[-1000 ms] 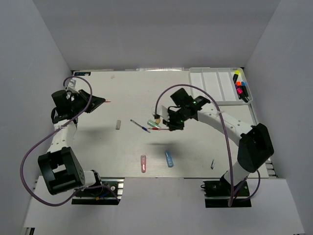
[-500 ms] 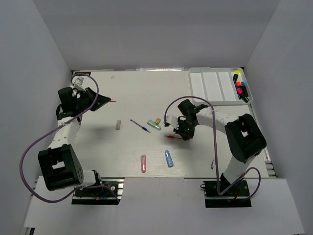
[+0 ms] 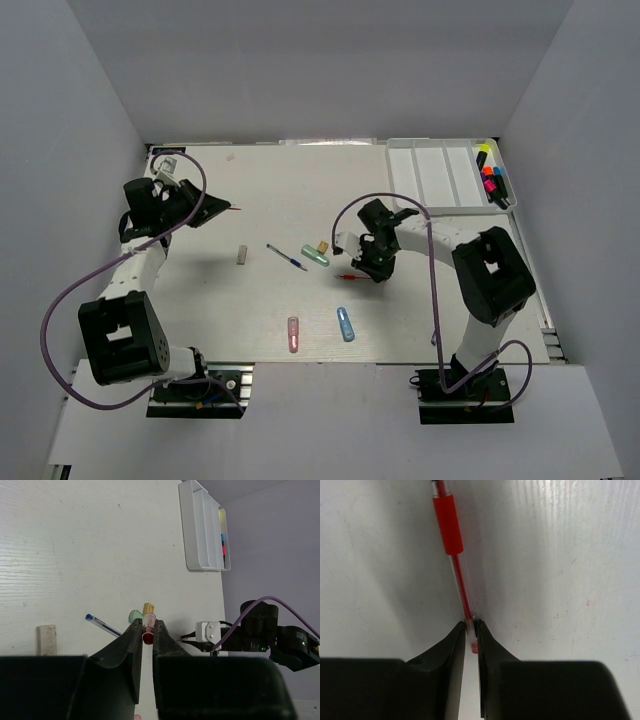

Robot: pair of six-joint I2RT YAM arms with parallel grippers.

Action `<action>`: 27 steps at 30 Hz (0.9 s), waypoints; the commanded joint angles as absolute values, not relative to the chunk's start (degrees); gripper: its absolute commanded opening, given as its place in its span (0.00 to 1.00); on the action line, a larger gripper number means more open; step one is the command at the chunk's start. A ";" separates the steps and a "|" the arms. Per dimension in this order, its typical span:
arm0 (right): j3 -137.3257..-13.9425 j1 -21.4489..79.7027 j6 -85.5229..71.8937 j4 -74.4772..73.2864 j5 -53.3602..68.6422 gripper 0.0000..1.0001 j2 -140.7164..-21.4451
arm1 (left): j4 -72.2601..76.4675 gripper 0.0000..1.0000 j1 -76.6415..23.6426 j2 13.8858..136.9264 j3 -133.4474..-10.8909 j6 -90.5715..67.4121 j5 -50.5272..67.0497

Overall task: Sort the stationery into containers
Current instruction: Grab a piece of stationery with the right arm

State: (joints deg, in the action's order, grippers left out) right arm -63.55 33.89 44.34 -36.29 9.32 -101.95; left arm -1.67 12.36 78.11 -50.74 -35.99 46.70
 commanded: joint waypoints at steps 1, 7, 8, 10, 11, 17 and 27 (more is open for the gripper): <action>-66.17 34.10 45.70 -35.07 4.57 0.19 -106.78 | -1.41 0.00 11.60 77.78 -52.73 -35.16 46.58; -66.97 35.59 47.90 -36.03 1.58 0.21 -109.33 | -1.67 0.00 11.08 77.34 -52.29 -34.63 46.58; -66.80 35.86 48.07 -36.04 1.41 0.21 -109.42 | -1.76 0.00 11.07 77.26 -52.21 -34.63 46.50; -66.36 36.65 48.43 -35.42 0.53 0.22 -109.42 | -1.76 0.00 11.07 77.34 -52.21 -34.63 46.67; -65.92 37.17 48.69 -35.25 0.27 0.24 -109.51 | -1.67 0.00 11.07 77.34 -52.12 -34.54 46.67; -66.53 38.50 47.73 -35.16 0.26 0.10 -111.18 | -1.58 0.00 11.07 77.43 -51.94 -34.72 46.93; -75.46 37.71 39.83 -42.00 13.96 0.00 -103.99 | -2.72 0.00 8.88 75.68 -50.97 -28.94 54.64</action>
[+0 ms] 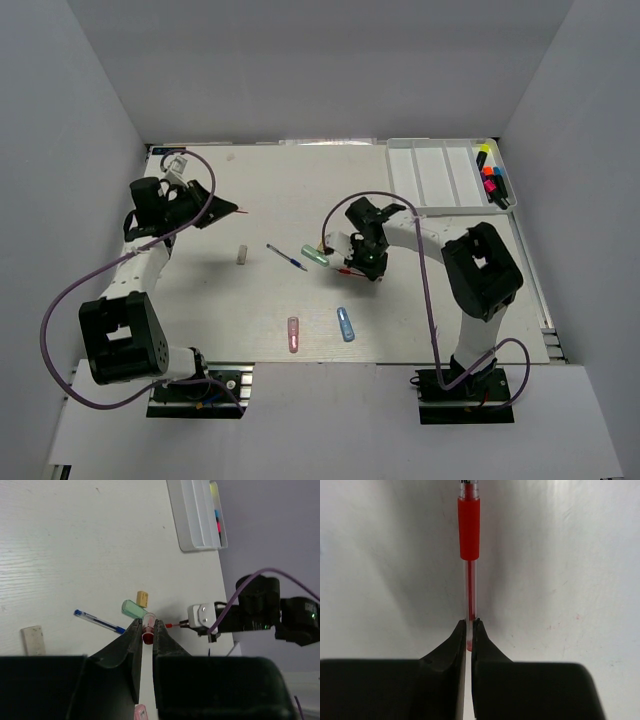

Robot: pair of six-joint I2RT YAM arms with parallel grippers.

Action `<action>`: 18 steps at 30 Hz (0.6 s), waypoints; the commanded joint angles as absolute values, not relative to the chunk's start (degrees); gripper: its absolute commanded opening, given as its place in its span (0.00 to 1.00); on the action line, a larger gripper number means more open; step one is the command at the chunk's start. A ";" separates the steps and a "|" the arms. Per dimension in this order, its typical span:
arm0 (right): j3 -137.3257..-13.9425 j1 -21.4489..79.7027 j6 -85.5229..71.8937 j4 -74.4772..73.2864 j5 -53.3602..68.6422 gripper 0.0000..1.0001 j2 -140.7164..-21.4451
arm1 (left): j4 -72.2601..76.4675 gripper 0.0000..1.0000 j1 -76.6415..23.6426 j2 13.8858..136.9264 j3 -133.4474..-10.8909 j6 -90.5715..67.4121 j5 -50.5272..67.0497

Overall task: Sort the stationery into containers
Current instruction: Grab a piece of stationery with the right arm, then cap the pen

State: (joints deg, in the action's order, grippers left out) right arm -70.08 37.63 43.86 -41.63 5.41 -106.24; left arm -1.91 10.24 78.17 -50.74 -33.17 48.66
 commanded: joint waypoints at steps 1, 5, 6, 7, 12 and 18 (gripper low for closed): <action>-77.50 37.79 37.47 -43.32 15.80 0.00 -103.28 | -2.99 0.00 8.88 75.67 -51.06 -27.61 56.06; -86.12 37.97 32.00 -48.94 25.89 0.00 -101.08 | -7.99 0.00 5.98 74.71 -51.24 -19.10 58.18; -88.05 38.14 31.38 -49.48 27.49 0.00 -100.90 | -8.35 0.00 4.76 74.27 -50.98 -17.94 60.01; -88.41 38.32 29.98 -49.57 28.90 0.00 -100.64 | -8.18 0.00 4.22 74.01 -50.63 -17.15 61.33; -88.77 38.58 26.81 -48.61 37.08 0.00 -98.70 | 6.60 0.00 2.29 72.16 -44.94 -20.80 72.14; -88.77 38.76 25.31 -47.90 40.17 0.00 -98.09 | 11.34 0.00 -0.43 74.88 -44.82 -27.33 74.35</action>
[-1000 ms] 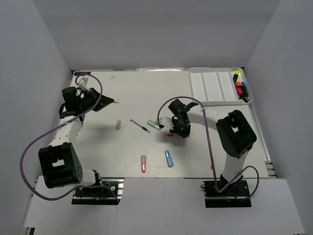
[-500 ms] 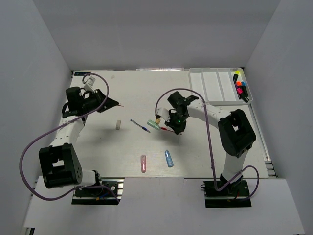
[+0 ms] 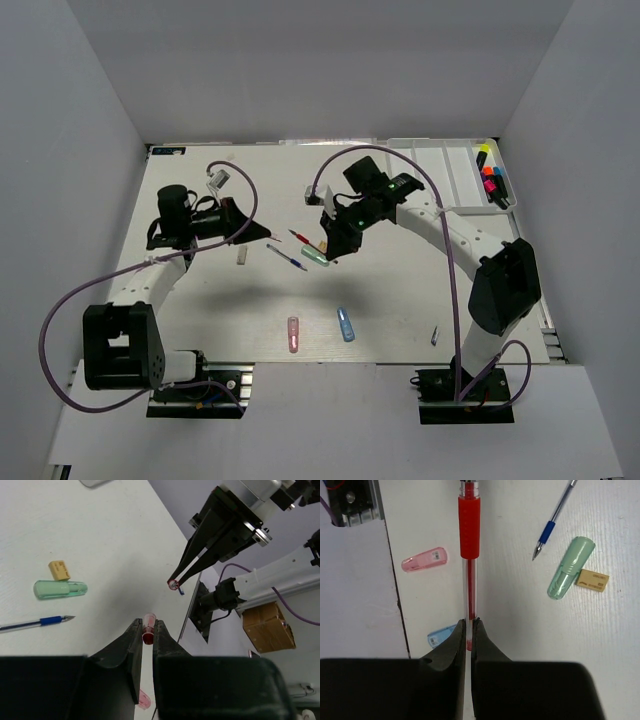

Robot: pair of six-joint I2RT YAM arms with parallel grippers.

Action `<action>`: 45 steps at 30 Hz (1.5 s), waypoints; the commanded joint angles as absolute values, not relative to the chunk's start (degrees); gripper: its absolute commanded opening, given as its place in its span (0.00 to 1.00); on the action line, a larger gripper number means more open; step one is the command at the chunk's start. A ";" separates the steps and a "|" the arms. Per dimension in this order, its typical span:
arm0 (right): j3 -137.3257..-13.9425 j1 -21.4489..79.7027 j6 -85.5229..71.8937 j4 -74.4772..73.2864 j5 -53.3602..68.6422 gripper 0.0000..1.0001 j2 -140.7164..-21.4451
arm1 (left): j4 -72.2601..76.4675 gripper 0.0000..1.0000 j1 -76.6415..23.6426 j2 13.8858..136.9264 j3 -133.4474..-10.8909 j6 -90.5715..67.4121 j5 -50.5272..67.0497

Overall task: Sort the stationery into containers
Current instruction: Cap the pen

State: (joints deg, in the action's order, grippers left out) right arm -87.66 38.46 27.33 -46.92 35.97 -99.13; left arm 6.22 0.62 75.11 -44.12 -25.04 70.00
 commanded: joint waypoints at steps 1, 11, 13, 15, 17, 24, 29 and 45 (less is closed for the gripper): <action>-88.42 38.67 25.49 -47.81 39.99 0.00 -98.00 | 11.08 0.00 -0.44 75.14 -45.35 -27.33 75.66; -81.48 39.81 27.07 -46.32 34.28 0.00 -93.87 | -1.39 0.00 -2.02 78.75 -50.71 -21.36 80.77; -80.86 39.99 26.90 -46.14 34.02 0.00 -92.99 | -1.41 0.00 -2.02 78.49 -50.63 -21.36 79.90; -80.60 40.60 27.16 -46.14 33.14 0.00 -92.46 | -1.32 0.00 -2.54 78.49 -50.19 -21.36 79.28; -80.77 41.31 27.51 -46.41 32.61 0.00 -92.55 | -2.54 0.00 -2.55 78.57 -50.27 -20.57 78.32; -83.05 43.33 28.21 -47.02 31.12 0.00 -94.04 | -5.80 0.00 -4.48 79.19 -51.33 -17.58 76.46; -83.85 44.03 28.30 -47.02 31.11 0.00 -94.83 | -6.94 0.00 -5.62 79.19 -51.59 -16.53 75.94; -84.82 44.65 28.65 -47.02 30.41 0.00 -95.62 | -6.94 0.00 -7.20 79.02 -51.24 -16.17 76.20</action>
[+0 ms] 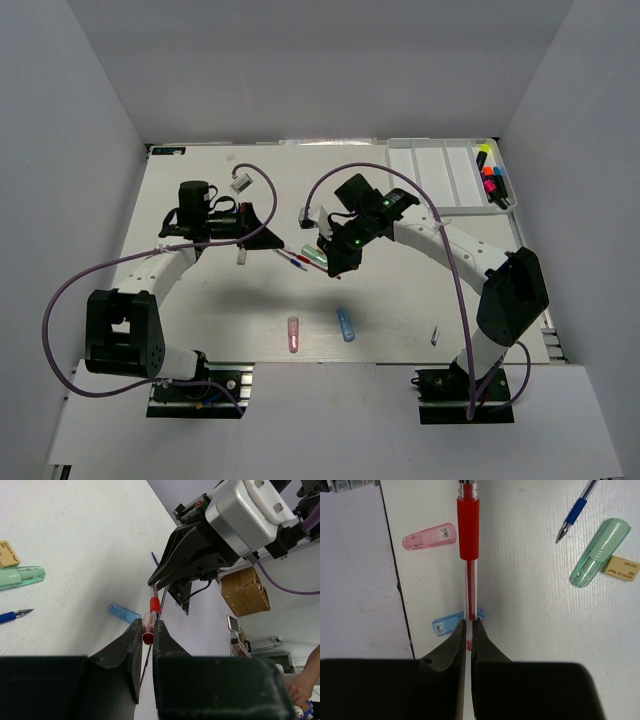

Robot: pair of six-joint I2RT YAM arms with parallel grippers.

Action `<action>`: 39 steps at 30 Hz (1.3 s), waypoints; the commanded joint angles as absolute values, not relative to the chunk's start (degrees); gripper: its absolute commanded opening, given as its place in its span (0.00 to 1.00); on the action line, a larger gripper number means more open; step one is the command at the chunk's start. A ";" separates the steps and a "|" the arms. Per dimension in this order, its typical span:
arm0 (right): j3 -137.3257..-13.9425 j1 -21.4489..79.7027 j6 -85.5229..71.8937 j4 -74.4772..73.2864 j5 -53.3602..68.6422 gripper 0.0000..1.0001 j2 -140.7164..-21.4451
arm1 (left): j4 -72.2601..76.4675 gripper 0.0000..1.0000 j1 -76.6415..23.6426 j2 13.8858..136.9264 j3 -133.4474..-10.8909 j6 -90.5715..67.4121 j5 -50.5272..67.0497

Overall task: Sort the stationery into containers
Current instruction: Cap the pen

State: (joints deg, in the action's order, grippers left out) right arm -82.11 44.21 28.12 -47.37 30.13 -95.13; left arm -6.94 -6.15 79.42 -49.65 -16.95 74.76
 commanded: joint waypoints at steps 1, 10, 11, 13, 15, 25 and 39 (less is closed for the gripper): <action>-84.81 44.65 28.74 -47.02 30.41 0.00 -95.62 | -6.94 0.00 -7.21 79.01 -51.07 -16.17 76.20; -81.57 44.47 29.44 -47.37 29.80 0.00 -93.69 | -7.91 0.00 -7.21 80.41 -53.44 -15.21 76.46; -81.13 44.56 29.53 -47.37 29.53 0.00 -93.08 | -8.17 0.00 -7.21 80.59 -53.70 -14.94 76.64; -80.08 44.47 29.53 -47.29 29.36 0.00 -92.46 | -8.61 0.00 -7.21 80.77 -53.79 -14.77 76.55; -79.46 44.38 29.62 -47.20 29.09 0.00 -91.85 | -8.61 0.00 -7.21 80.60 -53.62 -14.68 76.64; -79.63 44.21 29.97 -47.81 28.83 0.00 -90.27 | -10.19 0.00 -7.21 79.54 -52.38 -13.01 75.76; -78.93 44.21 29.80 -47.11 28.65 0.00 -90.53 | -9.23 0.00 -7.21 79.37 -51.77 -13.27 79.01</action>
State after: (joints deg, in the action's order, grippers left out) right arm -78.83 44.34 29.17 -47.88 28.40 -92.23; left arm -9.93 -6.94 81.23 -52.12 -14.28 75.92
